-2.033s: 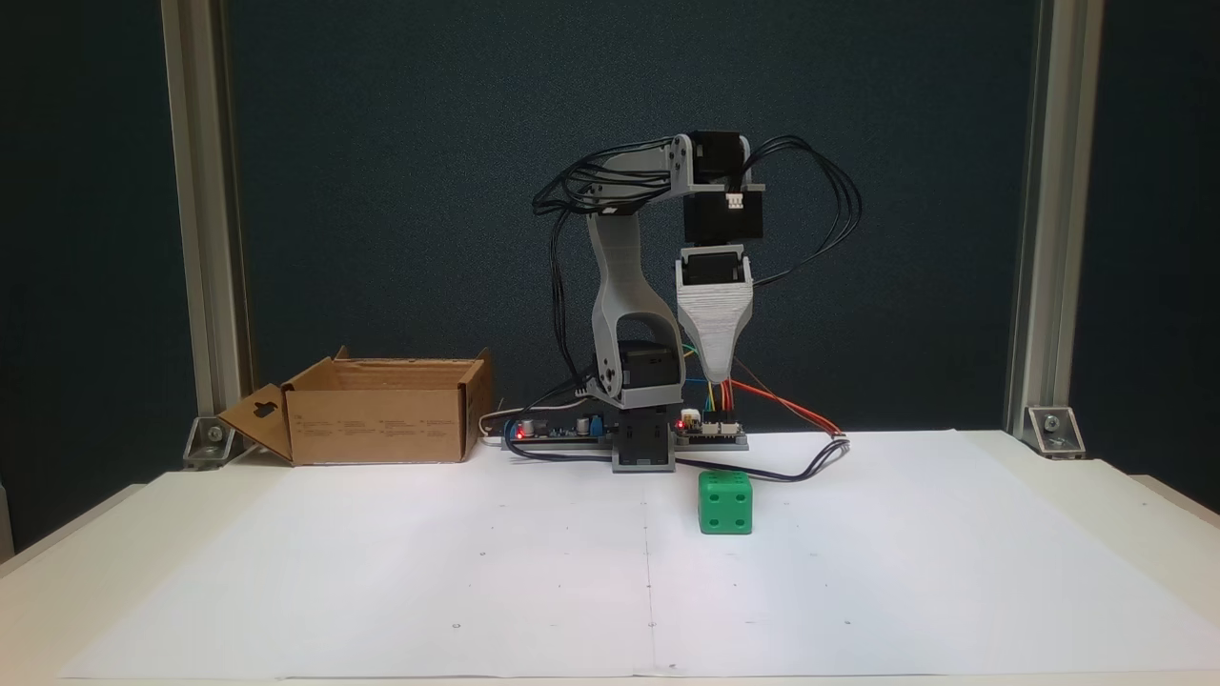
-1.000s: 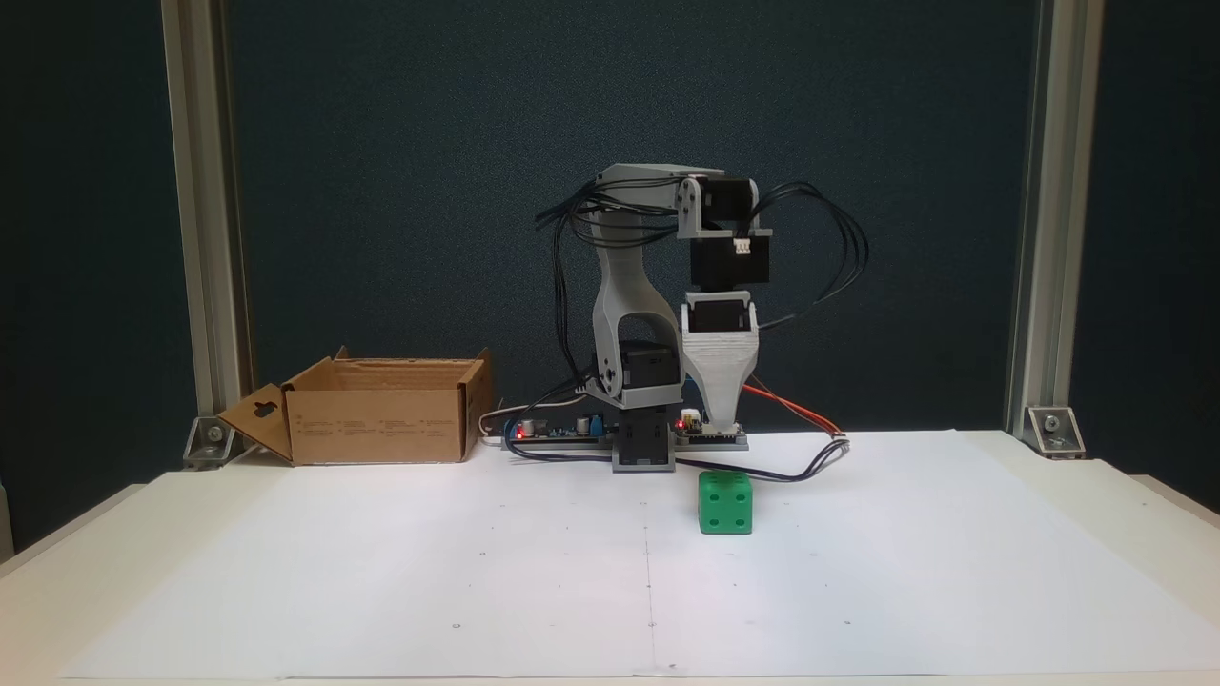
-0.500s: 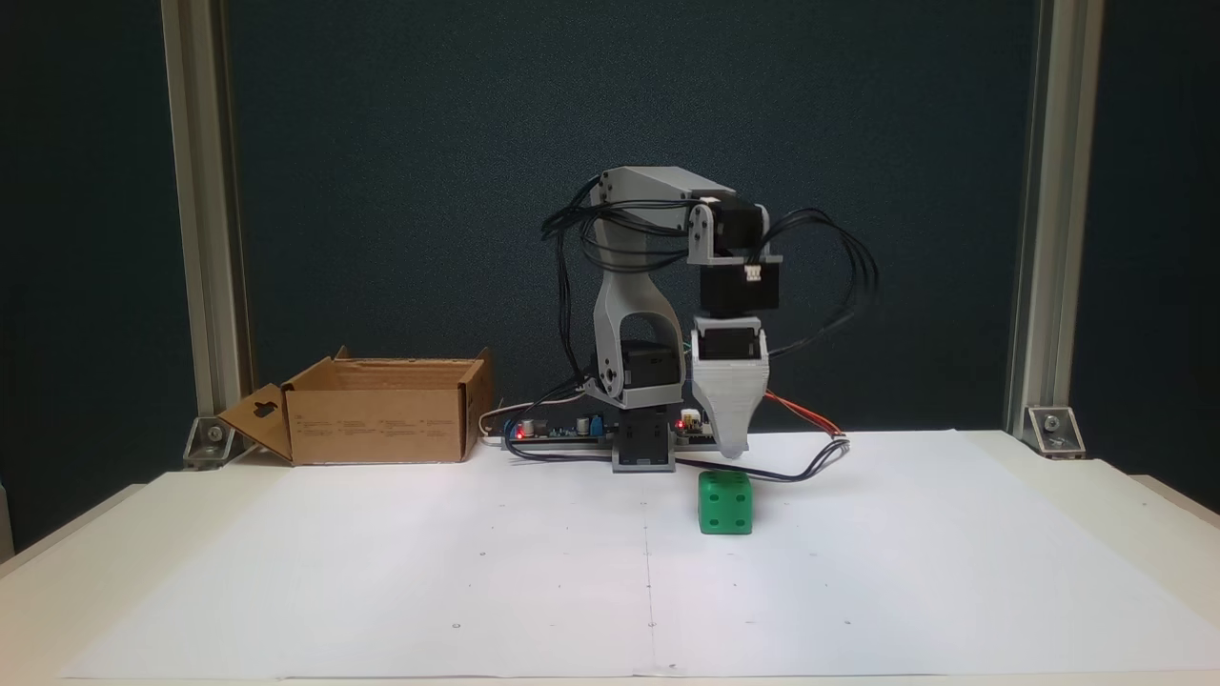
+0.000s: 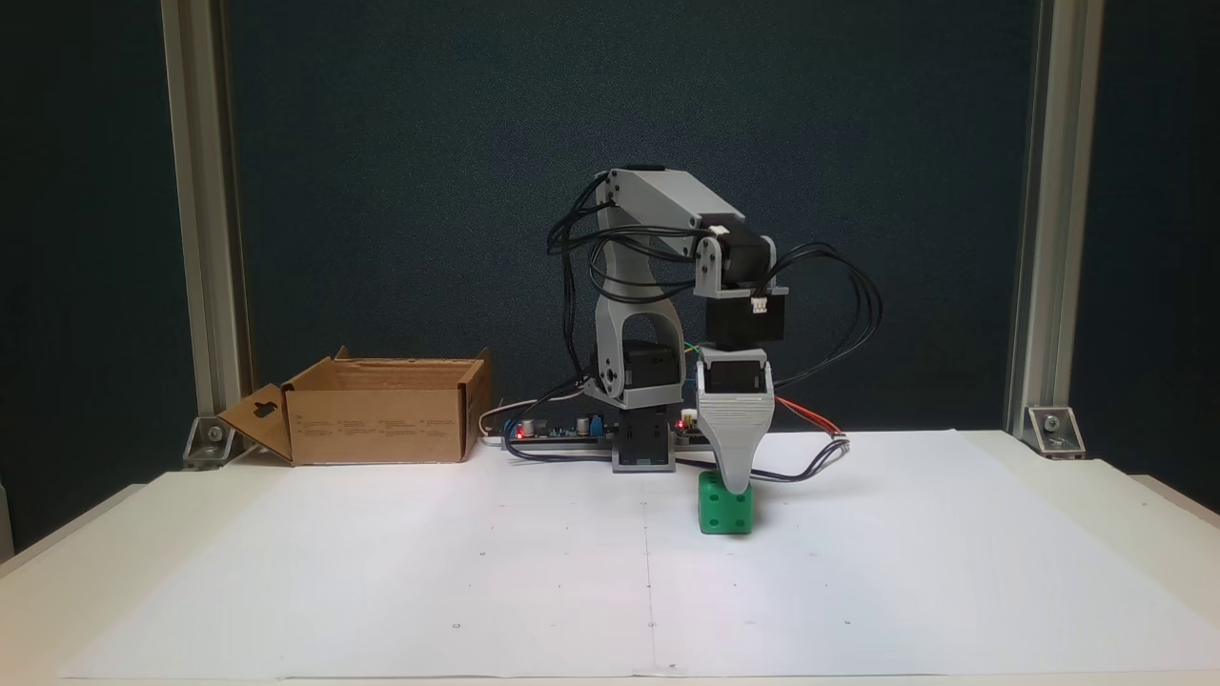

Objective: Grasp a green dice and put it in the bin.

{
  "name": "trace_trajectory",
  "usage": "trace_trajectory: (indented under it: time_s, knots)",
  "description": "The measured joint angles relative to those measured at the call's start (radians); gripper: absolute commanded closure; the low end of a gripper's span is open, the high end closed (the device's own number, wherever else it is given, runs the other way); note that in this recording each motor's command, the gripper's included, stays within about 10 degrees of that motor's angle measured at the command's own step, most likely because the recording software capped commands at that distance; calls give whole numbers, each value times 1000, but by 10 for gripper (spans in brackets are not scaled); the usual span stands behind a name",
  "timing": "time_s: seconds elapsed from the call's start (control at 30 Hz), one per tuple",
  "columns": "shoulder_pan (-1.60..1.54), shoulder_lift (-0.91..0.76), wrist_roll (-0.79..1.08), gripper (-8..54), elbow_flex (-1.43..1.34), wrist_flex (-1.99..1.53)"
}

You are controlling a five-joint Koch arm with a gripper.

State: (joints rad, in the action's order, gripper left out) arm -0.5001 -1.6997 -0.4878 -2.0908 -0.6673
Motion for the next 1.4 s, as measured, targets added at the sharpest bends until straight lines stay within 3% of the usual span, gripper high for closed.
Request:
trace_trajectory:
  time_s: [1.4]
  knots:
    - [69,130,0,25,-44,86]
